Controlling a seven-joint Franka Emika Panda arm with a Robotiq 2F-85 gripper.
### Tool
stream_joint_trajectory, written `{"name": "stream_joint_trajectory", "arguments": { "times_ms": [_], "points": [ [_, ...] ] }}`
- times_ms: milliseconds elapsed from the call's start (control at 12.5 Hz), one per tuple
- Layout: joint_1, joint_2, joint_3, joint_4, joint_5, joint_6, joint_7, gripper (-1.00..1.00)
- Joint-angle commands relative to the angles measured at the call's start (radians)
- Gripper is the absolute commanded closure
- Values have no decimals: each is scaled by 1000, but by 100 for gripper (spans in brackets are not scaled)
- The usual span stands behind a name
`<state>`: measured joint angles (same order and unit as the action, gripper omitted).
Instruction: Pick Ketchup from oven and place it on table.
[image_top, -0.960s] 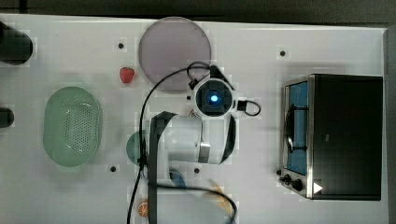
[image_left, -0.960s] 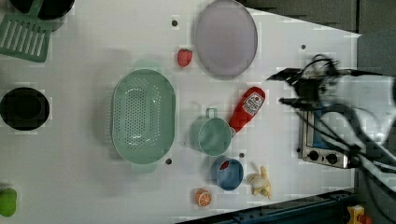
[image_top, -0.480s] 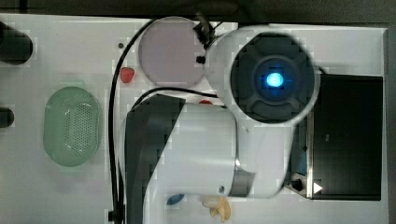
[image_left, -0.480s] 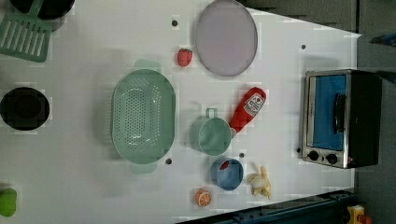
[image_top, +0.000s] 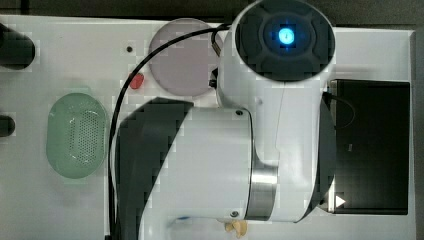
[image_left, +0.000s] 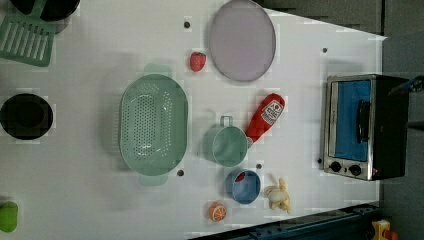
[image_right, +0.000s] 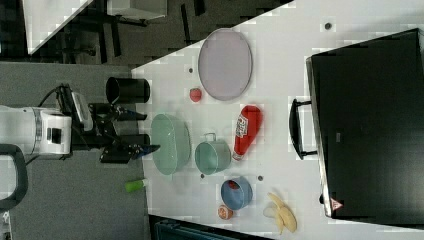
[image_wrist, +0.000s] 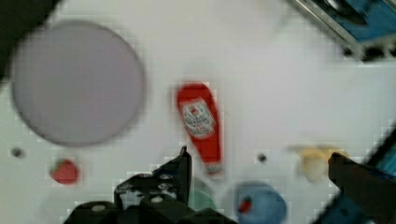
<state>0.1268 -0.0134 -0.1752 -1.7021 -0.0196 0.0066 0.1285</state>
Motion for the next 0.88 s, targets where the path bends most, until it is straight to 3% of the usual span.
{"name": "stream_joint_trajectory", "arguments": {
  "times_ms": [80, 880],
  "points": [
    [-2, -7, 11, 67, -4, 3, 61, -100],
    [-2, 4, 11, 56, -4, 14, 60, -100]
  ]
}}
